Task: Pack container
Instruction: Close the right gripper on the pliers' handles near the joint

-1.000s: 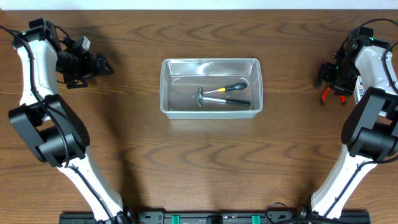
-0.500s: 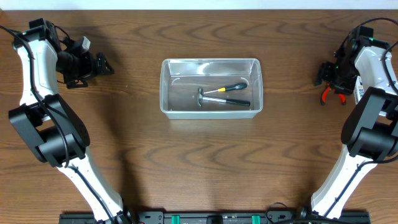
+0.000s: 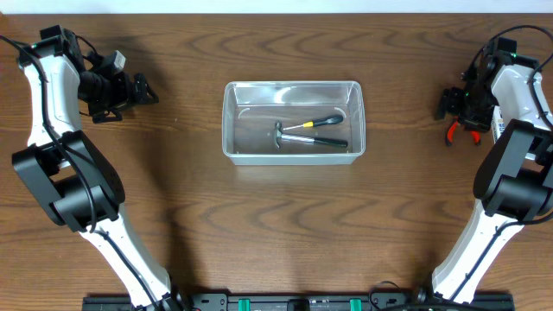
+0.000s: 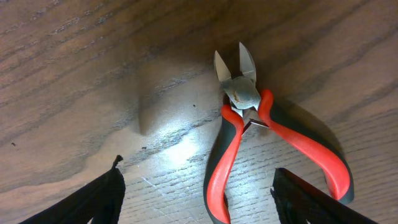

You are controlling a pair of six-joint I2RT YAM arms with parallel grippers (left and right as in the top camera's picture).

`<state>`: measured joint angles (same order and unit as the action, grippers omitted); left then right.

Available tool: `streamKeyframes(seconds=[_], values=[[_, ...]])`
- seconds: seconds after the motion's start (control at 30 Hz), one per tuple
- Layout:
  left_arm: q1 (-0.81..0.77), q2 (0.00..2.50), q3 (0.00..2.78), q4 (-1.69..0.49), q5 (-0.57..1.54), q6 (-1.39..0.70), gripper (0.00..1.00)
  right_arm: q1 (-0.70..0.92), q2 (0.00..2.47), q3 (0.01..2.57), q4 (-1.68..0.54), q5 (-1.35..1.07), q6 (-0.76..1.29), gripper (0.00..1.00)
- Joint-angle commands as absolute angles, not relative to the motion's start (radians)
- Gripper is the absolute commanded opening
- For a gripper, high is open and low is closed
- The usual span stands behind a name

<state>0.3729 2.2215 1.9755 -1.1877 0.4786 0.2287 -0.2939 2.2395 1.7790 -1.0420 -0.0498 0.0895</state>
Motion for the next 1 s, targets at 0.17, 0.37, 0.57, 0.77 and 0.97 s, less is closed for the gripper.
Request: streamKeyframes(seconds=[0.17,0.37,0.57,0.77,0.97], values=[[0.375,2.192,1.996,-1.19,0.474,0.23,0.98,-0.282,2.278,1.772,-1.037,-0.064,0.081,0.74],[0.375,2.192,1.996,-1.19,0.474,0.23,0.98,-0.282,2.289,1.772,-1.039,-0.065,0.081,0.75],[0.375,2.192,1.996,-1.19,0.474,0.23,0.98,-0.282,2.289,1.771,-1.035,-0.065,0.081,0.75],[0.375,2.192,1.996,-1.19,0.474,0.23,0.98,-0.282,2.29,1.772,-1.028,-0.065,0.081,0.66],[0.375,2.192,1.996,-1.19,0.474,0.23,0.98,-0.282,2.29,1.772,-1.023,-0.065,0.081,0.59]])
